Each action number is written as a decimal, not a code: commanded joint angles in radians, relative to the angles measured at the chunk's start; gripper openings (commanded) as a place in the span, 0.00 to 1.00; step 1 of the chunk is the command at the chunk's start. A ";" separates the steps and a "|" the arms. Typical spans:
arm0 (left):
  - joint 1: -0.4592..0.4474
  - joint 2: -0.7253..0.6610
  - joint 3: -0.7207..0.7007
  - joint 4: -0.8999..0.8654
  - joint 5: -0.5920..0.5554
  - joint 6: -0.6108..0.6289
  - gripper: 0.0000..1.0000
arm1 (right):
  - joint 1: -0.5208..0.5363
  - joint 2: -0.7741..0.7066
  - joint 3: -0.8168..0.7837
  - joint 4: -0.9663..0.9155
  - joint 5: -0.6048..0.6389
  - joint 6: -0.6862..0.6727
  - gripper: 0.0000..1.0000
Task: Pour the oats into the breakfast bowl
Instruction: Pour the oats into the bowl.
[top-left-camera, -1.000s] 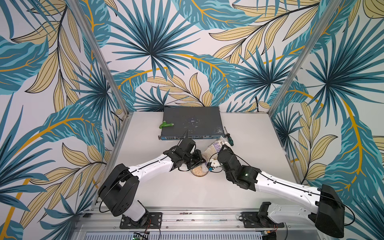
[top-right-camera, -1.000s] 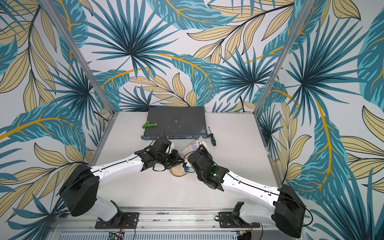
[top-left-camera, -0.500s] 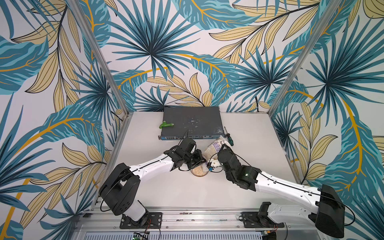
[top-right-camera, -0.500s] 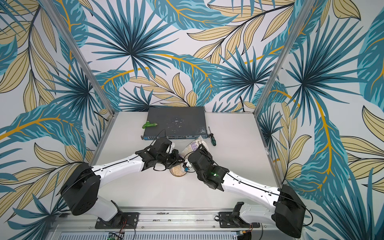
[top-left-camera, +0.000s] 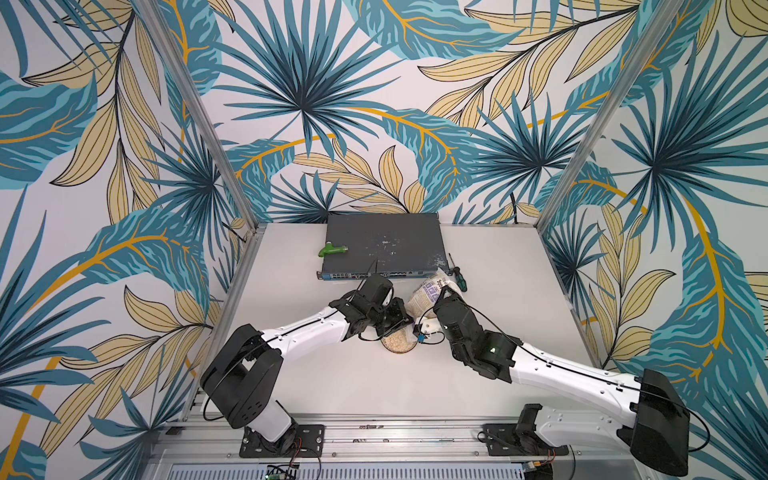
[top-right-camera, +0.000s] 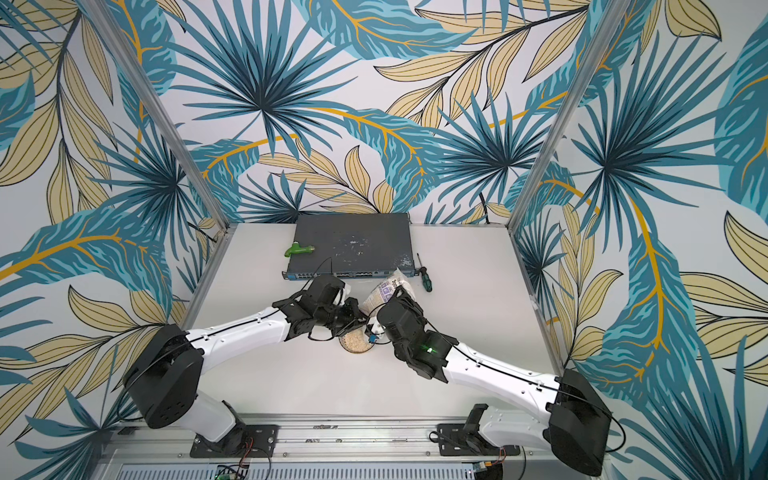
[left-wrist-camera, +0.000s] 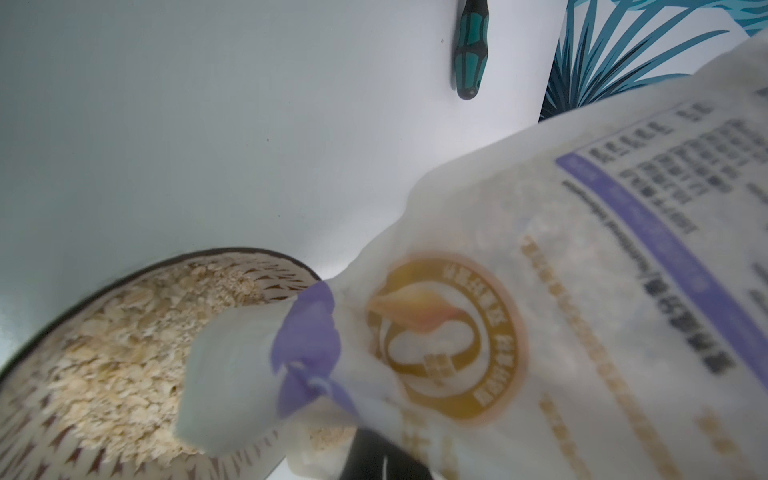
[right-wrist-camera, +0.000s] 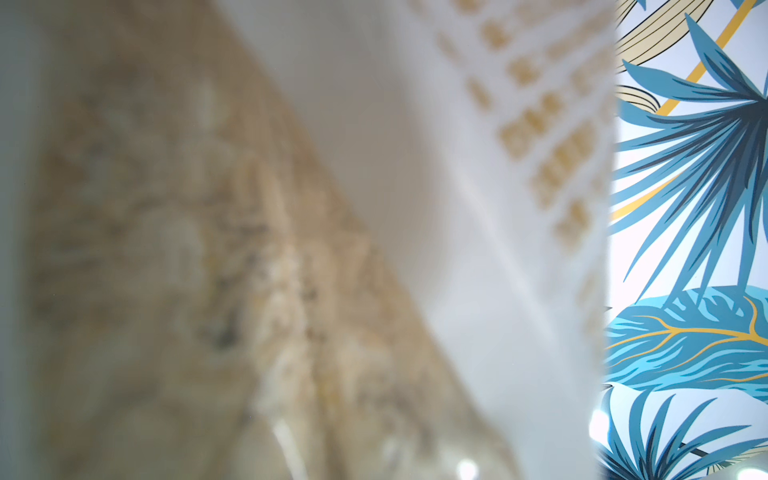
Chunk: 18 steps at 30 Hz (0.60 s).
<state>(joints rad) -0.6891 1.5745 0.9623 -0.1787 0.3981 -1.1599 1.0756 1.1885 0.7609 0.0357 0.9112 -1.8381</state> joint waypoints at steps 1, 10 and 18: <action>0.019 0.075 -0.043 -0.166 -0.165 0.003 0.00 | 0.006 -0.075 0.052 0.389 0.031 0.060 0.00; 0.016 0.082 -0.048 -0.161 -0.165 0.003 0.00 | 0.007 -0.066 0.055 0.403 0.020 0.046 0.00; 0.016 0.088 -0.057 -0.150 -0.165 0.002 0.00 | 0.009 -0.058 0.064 0.416 0.007 0.032 0.00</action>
<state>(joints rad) -0.6930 1.5944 0.9627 -0.1707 0.3981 -1.1599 1.0740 1.2003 0.7559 0.0559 0.8917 -1.8767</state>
